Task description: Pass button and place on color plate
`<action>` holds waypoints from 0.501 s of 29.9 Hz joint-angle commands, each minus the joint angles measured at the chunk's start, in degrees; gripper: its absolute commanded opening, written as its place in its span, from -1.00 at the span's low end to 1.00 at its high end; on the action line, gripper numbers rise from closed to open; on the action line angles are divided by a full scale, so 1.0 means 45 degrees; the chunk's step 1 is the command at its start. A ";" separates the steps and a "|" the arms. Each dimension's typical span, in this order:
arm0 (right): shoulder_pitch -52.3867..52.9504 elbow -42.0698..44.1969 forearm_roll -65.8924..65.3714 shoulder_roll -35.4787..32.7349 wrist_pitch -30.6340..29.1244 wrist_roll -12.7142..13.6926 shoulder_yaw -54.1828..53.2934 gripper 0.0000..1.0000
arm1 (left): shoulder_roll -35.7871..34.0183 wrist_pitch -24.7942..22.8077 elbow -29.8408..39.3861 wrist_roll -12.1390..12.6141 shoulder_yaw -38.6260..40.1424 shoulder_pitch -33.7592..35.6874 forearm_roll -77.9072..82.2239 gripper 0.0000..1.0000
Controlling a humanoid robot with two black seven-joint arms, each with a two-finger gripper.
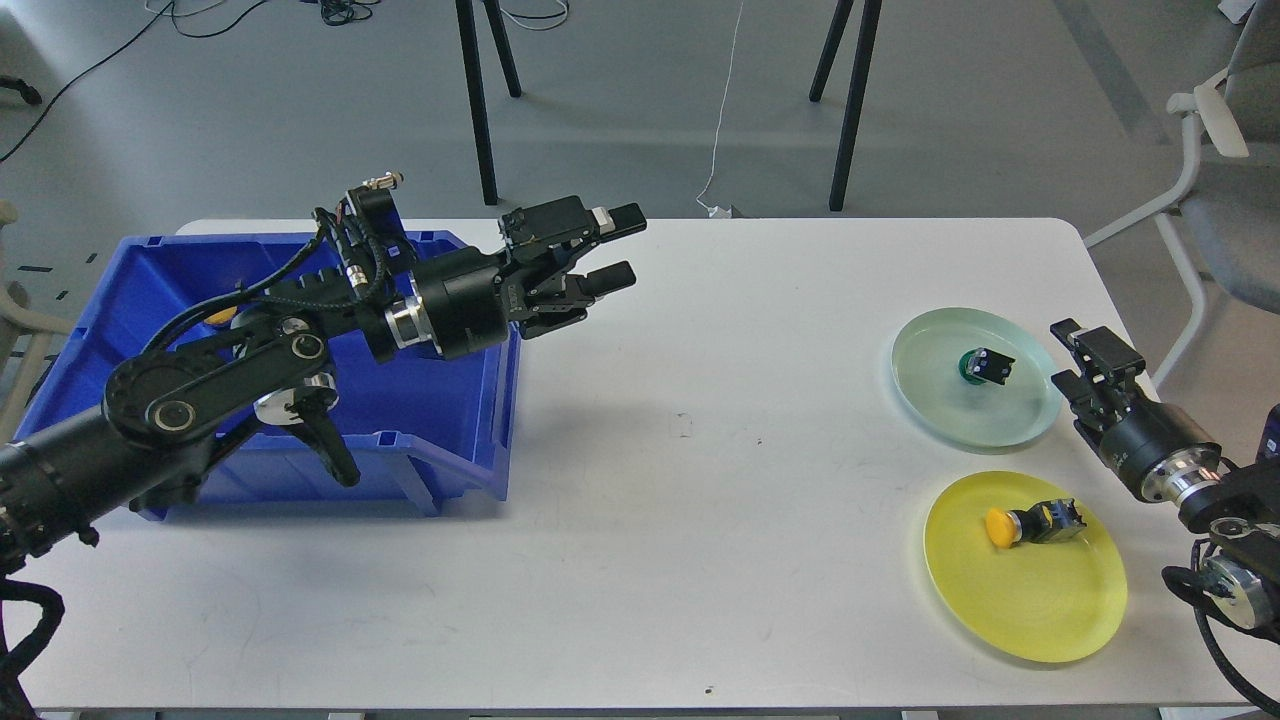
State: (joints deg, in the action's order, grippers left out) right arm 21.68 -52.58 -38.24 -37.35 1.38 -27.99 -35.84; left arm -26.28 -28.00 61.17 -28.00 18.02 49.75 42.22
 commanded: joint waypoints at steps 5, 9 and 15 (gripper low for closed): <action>-0.0287 -0.2977 0.0177 -0.0118 0.0044 -0.0002 -0.4061 0.98 | 0.0271 0.0000 -0.0348 -0.0001 0.1169 -0.0703 -0.0610 0.67; -0.0346 -0.5244 0.1892 0.0271 0.0005 -0.0002 -0.5763 0.98 | 0.1189 0.0000 -0.1519 -0.0001 0.3237 -0.0822 -0.2365 0.68; 0.0121 -0.6382 0.2854 0.1657 0.0025 -0.0002 -0.6372 0.98 | 0.1464 0.0000 -0.1932 -0.0001 0.5232 -0.0822 -0.4613 0.68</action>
State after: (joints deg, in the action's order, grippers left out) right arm 20.78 -80.50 -26.25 -32.57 1.45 -27.99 -64.13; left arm -19.97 -27.98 52.78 -27.99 37.87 46.02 25.71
